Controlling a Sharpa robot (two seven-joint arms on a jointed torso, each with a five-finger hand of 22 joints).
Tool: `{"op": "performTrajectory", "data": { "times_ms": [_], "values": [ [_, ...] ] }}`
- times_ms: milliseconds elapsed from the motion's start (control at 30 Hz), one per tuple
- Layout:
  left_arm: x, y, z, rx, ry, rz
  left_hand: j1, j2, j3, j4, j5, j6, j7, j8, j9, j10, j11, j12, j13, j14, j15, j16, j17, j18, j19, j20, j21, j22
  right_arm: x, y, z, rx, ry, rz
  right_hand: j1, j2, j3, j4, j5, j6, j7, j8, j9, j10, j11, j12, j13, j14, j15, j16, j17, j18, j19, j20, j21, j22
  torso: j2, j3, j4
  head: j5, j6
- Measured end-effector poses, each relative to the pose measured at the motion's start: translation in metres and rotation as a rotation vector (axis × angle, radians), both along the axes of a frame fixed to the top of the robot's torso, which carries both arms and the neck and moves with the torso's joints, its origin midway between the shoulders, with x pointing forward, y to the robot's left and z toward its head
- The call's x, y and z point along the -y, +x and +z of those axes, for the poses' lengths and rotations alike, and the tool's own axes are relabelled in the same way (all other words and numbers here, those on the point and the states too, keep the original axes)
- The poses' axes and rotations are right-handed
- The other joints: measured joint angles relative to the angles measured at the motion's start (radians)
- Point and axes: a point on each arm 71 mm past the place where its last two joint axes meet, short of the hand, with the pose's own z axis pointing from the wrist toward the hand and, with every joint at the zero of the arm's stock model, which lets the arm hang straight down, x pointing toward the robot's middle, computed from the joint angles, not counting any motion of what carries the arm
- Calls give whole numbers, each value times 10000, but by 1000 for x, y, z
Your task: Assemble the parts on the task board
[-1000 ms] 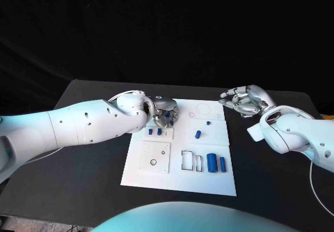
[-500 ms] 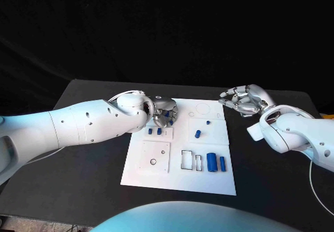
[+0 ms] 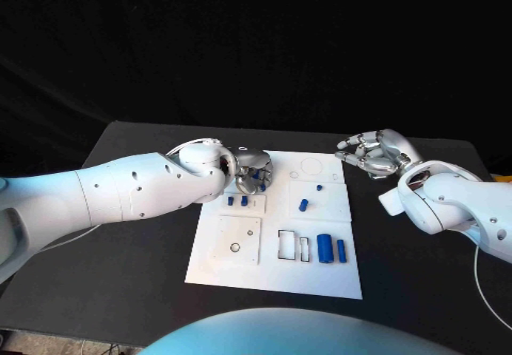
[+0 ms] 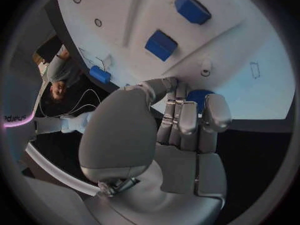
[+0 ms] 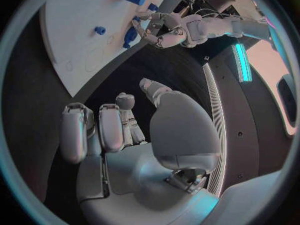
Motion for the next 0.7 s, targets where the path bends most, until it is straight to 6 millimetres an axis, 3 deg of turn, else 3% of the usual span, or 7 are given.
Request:
{"op": "performTrajectory", "data": {
  "times_ms": [100, 367, 700],
  "values": [
    [-1, 0, 1, 18, -150, -19, -50, 45, 0, 0, -49, 66, 10, -64, 15, 35, 32, -91, -19, 58, 18, 4, 52, 1, 38, -32, 46, 48, 0, 0, 0, -2, -3, -6, 0, 0, 0, 0, 0, 0, 0, 0, 0, 0, 0, 0, 0, 0, 0, 0, 0, 0, 0, 0, 0, 0, 0, 0, -1, -7, 4],
    [-4, -4, 6, 118, -728, -25, -250, -149, -31, 31, -49, 89, 14, -115, 76, 86, 17, -286, -73, 107, 38, 41, 85, 1, 70, 1, 46, 76, 1, 0, -1, -14, -11, -19, -41, 41, 0, 0, 0, 0, 0, 0, 1, 0, 0, 0, -1, 0, 0, 0, -1, 1, 0, 0, 0, -2, -12, -5, 11, -16, 50],
    [-24, -8, 18, 190, -1332, 308, -409, -230, -87, 86, -49, 159, 16, -179, 109, 123, 53, -472, -133, 106, 38, 41, 43, 1, 70, 1, 46, 78, 3, 0, -2, -36, -36, -72, -41, 41, 1, -1, -1, 0, 0, 0, 1, 0, 0, 0, -1, 0, 0, 0, -2, 1, 0, 0, 0, -3, -32, -4, 53, 12, 113]
  ]
}}
